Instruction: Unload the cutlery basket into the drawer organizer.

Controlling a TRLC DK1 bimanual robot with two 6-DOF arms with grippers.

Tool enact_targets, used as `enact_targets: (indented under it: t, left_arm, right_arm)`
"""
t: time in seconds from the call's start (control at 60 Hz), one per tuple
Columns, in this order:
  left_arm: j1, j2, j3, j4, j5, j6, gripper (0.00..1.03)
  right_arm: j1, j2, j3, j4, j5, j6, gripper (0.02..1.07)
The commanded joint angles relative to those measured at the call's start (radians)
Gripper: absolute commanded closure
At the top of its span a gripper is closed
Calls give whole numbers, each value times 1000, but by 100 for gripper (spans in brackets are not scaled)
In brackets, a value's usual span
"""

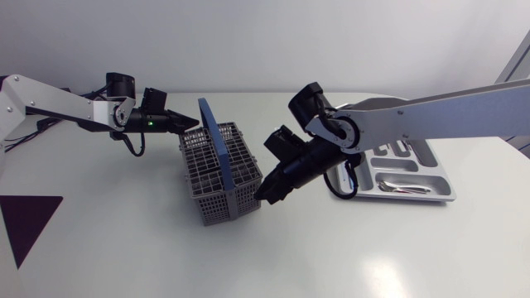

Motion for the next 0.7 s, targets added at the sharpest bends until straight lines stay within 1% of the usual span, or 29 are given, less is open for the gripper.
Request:
enact_targets:
  t: [0.0, 0.183, 0.4, 0.683]
  left_arm:
    - [9, -36, -51, -15, 9, 43, 89]
    - [32, -92, -120, -28, 11, 78, 89]
    - [48, -161, -211, -42, 15, 118, 89]
    - [33, -299, -366, -52, 21, 161, 89]
  right_arm:
    - [-10, 32, 55, 5, 3, 22, 101]
    - [-19, 65, 124, 5, 32, 36, 101]
    - [-72, 108, 187, -1, 56, 38, 101]
    - [-179, 159, 254, -1, 66, 19, 101]
